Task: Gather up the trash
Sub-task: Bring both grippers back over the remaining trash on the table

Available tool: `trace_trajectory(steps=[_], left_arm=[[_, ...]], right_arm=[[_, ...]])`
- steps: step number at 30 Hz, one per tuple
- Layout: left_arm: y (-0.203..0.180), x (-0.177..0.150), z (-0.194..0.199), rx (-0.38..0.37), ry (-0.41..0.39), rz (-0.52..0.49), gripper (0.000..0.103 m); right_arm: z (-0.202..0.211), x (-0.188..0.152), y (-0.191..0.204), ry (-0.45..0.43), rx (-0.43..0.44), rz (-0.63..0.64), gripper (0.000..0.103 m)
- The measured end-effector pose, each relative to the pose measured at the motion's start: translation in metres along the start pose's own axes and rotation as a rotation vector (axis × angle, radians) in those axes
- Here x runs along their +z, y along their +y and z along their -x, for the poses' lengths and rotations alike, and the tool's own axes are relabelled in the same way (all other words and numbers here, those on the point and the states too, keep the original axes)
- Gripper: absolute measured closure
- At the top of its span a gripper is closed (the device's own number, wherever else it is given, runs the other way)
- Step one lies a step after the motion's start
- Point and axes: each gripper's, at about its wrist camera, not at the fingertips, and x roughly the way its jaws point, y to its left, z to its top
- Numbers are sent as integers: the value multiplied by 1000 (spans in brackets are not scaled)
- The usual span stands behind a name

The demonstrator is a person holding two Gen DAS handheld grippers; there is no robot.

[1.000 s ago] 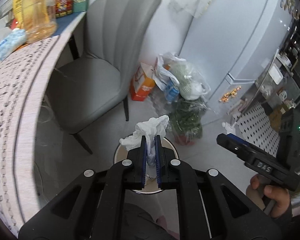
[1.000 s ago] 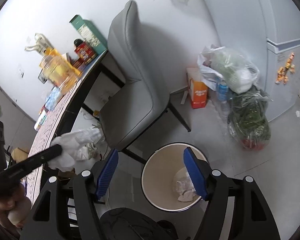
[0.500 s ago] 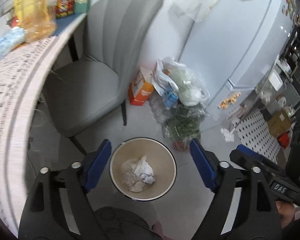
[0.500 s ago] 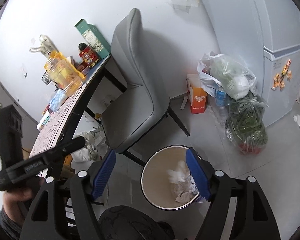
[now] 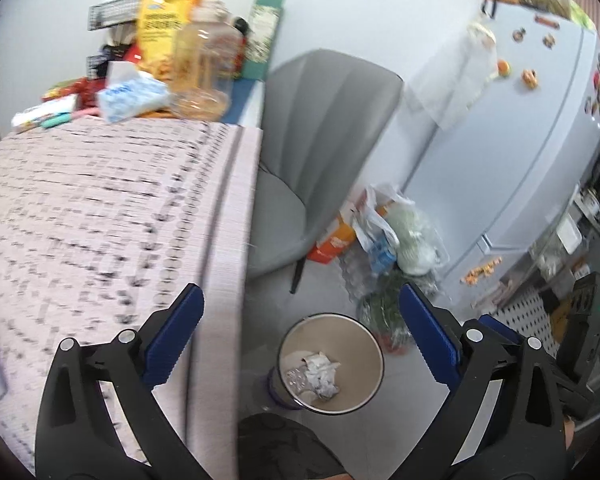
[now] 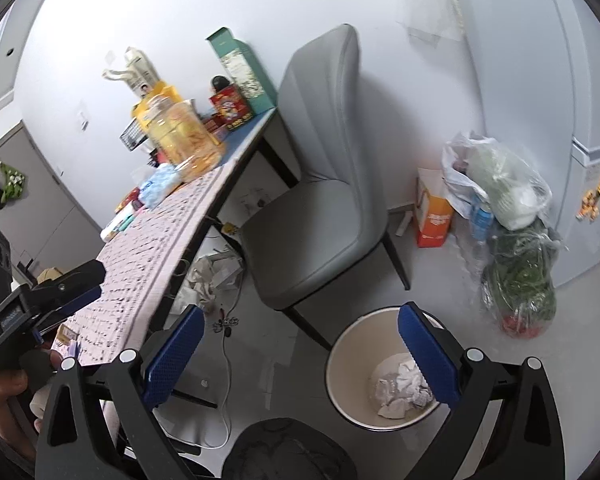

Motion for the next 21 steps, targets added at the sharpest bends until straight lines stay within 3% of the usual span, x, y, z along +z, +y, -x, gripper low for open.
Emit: trace_trajectory(steps=[8,21], left_arm=[[49,-5,47,31,-67,86,6],[137,-34,126,117,-153,216,6]], right_arm=[[0,1,65,1,42,86,8],[-9,-28,177,71,148,252,8]])
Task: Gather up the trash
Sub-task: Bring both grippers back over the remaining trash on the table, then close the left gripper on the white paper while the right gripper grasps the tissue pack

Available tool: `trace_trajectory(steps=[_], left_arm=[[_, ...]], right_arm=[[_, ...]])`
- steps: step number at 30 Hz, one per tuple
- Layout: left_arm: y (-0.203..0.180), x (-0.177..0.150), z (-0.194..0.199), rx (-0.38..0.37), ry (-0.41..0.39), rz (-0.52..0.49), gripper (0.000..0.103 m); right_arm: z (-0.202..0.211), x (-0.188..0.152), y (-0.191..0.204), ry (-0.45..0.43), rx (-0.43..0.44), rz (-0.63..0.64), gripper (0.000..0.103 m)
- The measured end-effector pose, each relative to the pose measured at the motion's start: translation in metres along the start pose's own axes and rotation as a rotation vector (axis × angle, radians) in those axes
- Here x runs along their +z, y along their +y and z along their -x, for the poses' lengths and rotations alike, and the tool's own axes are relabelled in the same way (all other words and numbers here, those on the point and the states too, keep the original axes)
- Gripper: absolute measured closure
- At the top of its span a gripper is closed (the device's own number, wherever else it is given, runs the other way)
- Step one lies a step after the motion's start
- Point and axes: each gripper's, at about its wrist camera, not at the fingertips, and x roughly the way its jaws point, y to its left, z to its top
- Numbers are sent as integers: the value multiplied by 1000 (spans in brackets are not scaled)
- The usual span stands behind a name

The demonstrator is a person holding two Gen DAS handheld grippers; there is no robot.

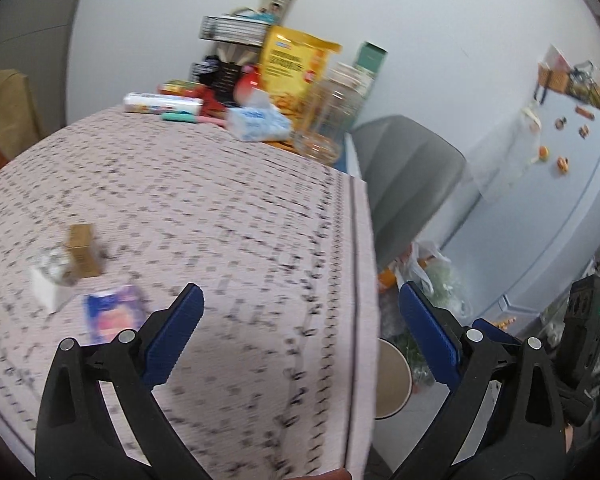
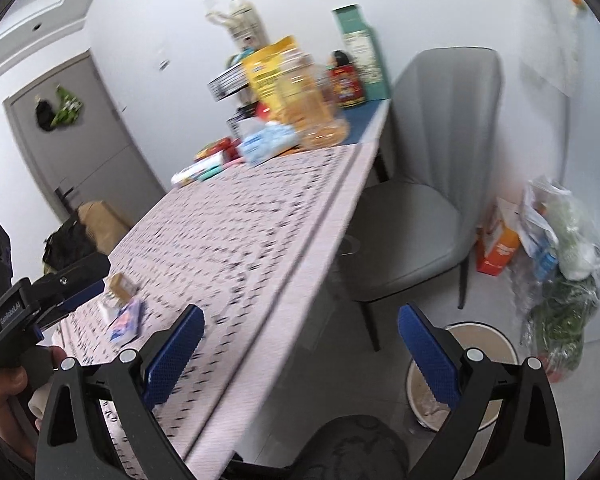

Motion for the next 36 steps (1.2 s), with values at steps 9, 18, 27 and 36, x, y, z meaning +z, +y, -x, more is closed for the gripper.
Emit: trace_trajectory(steps=[9,18,27,36], left_arm=[[74,-2,35,88,-42,93,6],[134,-5,53,152,-69,170,6],[174,-15,33,204,-23,224,6],[200,-3,-18,277,83,184,6]], right_arm=[[-19,-5,72,40,55,106,8],[-39,-13,122,96,103,192,8],[-75,-16,150,161,147,225,8],[-94,-19,158,207,168,218,8]])
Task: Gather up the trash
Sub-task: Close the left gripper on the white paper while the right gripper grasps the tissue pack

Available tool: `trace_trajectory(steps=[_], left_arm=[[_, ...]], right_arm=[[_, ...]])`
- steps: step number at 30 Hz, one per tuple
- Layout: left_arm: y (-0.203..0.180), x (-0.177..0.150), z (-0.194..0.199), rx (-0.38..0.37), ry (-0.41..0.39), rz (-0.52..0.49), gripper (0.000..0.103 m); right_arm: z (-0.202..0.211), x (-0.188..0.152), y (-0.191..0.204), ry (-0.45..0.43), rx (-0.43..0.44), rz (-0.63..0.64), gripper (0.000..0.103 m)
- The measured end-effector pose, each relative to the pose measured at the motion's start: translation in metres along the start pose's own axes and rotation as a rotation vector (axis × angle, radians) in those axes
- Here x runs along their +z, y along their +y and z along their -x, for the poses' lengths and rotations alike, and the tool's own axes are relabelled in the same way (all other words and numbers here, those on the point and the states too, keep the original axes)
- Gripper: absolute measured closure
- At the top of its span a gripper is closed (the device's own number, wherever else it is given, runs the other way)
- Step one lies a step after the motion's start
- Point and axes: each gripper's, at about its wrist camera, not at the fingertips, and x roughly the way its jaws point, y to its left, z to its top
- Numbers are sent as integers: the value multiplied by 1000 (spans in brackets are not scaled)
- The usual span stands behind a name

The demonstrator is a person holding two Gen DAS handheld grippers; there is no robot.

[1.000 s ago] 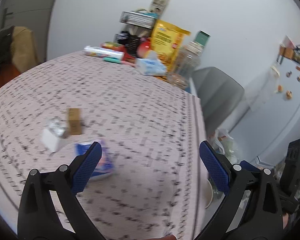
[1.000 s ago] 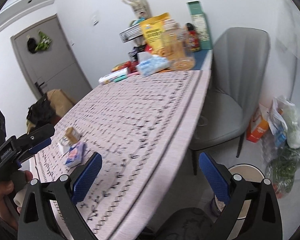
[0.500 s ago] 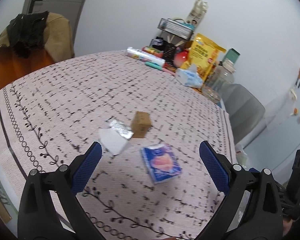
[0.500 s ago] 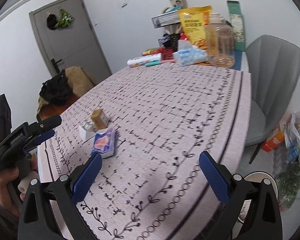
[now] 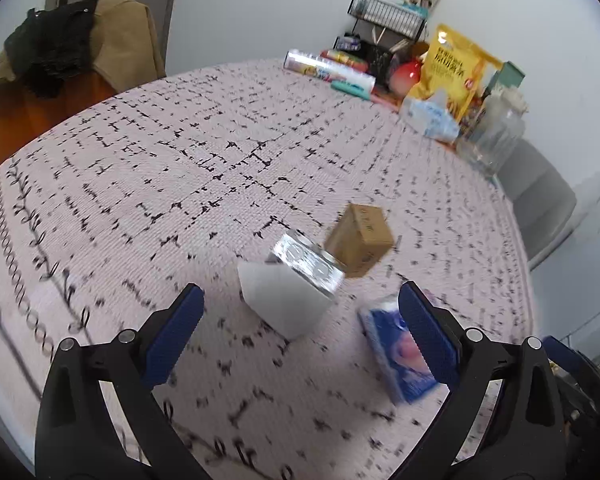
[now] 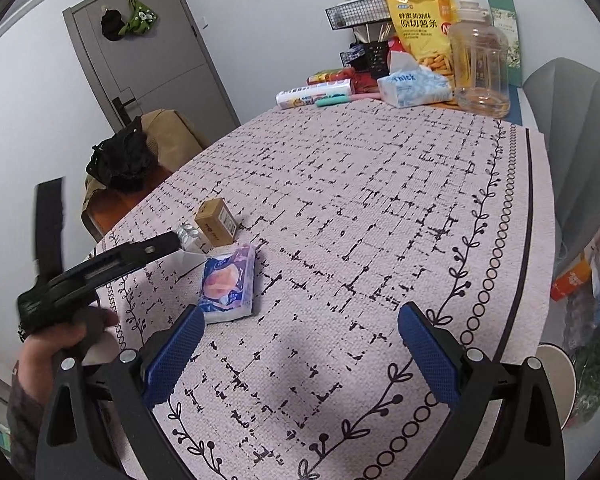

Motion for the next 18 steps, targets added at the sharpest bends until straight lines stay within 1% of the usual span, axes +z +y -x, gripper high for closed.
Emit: trace_trajectory(steps=[3,6,7,8,9,10,11,13,14,15,17,18], left_arm=[[3,4,-8,23,13,3,7],[4,1,-6,15,9,14,7],[3,0,-4,12,7,10,12],[2,-2,-2,6,5,3,19],[2,-3,-1,0,6,2,22],[3,-5,-1,-7,10,6,33],[5,-6,-1,-14,17,12,46],[10,-9,2,-29,26,31,59],[13,-10,5,-31,20,37,64],[15,-11,10,-33,9,39,67],[20,-13,17,-48,4,48,79],[22,-14,19,-54,3,51,81]], right_arm=[[-3,0,4,9,11,9,8],[-7,2,9,17,9,27,8],[-8,2,10,20,8,31,8],[-9,3,11,21,6,34,8],[-11,4,13,22,5,39,8],[-12,4,14,24,3,44,8],[-15,5,17,29,0,51,8],[-20,7,24,37,3,70,8],[-22,8,27,39,5,77,8],[-26,8,31,42,6,85,8],[-34,9,39,52,11,100,8],[-38,10,43,56,13,106,8]])
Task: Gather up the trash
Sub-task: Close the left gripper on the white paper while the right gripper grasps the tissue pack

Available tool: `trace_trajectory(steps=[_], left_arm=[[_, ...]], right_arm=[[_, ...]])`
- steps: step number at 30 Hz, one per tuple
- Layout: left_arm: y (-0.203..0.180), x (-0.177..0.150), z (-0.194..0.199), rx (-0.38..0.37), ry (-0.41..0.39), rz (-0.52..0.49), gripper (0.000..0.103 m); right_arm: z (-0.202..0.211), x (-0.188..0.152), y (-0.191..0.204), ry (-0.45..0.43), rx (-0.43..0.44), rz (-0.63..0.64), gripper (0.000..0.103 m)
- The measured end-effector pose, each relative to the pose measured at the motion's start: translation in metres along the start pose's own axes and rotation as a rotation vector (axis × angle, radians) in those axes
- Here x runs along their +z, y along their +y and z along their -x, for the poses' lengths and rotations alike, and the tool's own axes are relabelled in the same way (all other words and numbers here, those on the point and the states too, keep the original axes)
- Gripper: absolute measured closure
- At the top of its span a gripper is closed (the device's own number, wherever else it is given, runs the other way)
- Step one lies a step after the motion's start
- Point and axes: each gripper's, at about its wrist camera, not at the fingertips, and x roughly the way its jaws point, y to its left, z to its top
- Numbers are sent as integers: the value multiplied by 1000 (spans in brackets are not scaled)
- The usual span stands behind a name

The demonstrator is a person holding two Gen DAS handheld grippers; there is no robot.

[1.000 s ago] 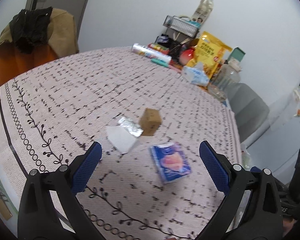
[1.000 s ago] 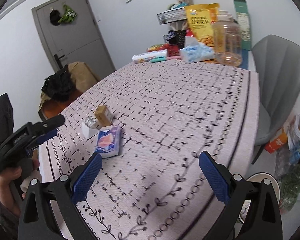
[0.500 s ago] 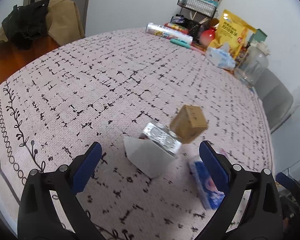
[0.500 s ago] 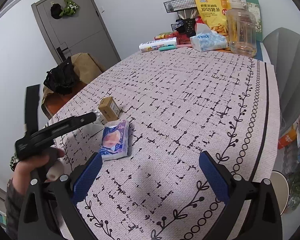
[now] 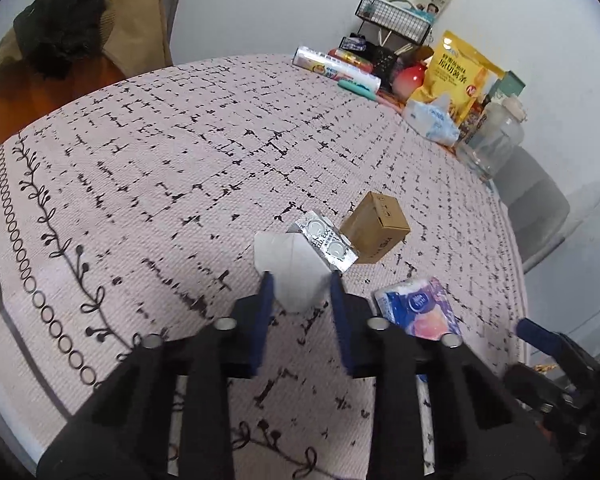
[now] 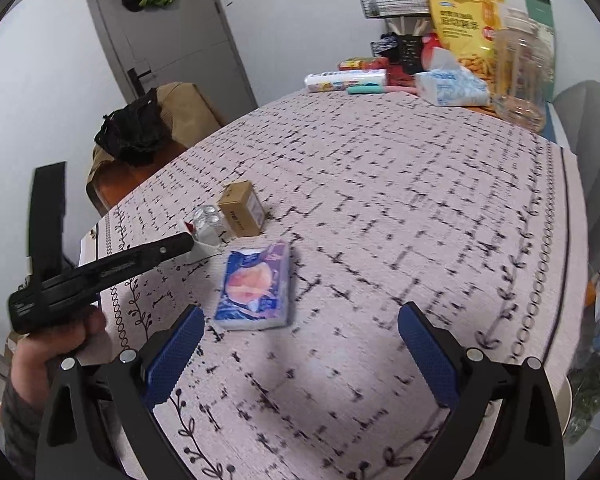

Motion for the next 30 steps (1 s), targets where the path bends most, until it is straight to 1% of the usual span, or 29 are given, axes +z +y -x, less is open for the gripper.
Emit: trace_trajectory(steps=[2,4,6,7,8,9,10,11,12,13,14,16,18,22,24,25,26,27,28,29,30], left_arm=[[5,-2,7,-7,-4,6,88],[9,-4,14,-14,-9,12,92],[11,-4,18,-18,-16,14,92],[11,-3,21,-22,-29,11,90],[10,-3,23,-18,-36,9,77],[10,-2,23,-14,-35,13,64],[10,-1,22,-25,-38,22,47],[10,0,22,-35,-44,28,47],[10,2,20,-35,-45,34,47],[10,4,17,-31,-44,44,47],[12,6,14,-22,-42,64,47],[20,10,8,-15,-42,139,47],[23,14,4,-21,-51,175,47],[19,20,-8,-18,-56,209,47],[18,21,-14,-3,-47,213,50],[18,20,-17,4,-35,217,57],[18,18,-20,6,-22,222,61],[18,16,-21,3,-21,223,61],[18,14,-20,-3,-25,223,61],[18,12,-18,-9,-30,221,61],[18,10,-16,-15,-32,219,61]], right_arm=[[-10,2,7,14,3,15,9],[-18,4,12,30,6,22,11],[-27,6,17,38,8,28,14],[-32,7,20,45,1,35,15],[-35,8,22,51,0,38,17],[-39,8,23,59,1,43,24],[-43,7,24,79,6,47,37],[-47,6,25,100,15,46,44],[-50,5,25,113,25,43,59],[-50,4,23,114,30,39,63],[-49,3,23,110,30,39,64],[-47,1,20,109,37,34,69],[-44,0,17,108,40,26,71],[-41,-2,15,108,40,28,72],[-40,-2,16,110,36,34,72],[-40,-2,16,114,34,33,68],[-40,-2,16,114,34,33,67],[-39,-1,15,114,32,31,65],[-39,-1,15,111,33,30,57],[-39,-1,15,109,36,30,53],[-39,-1,16,103,36,33,47]])
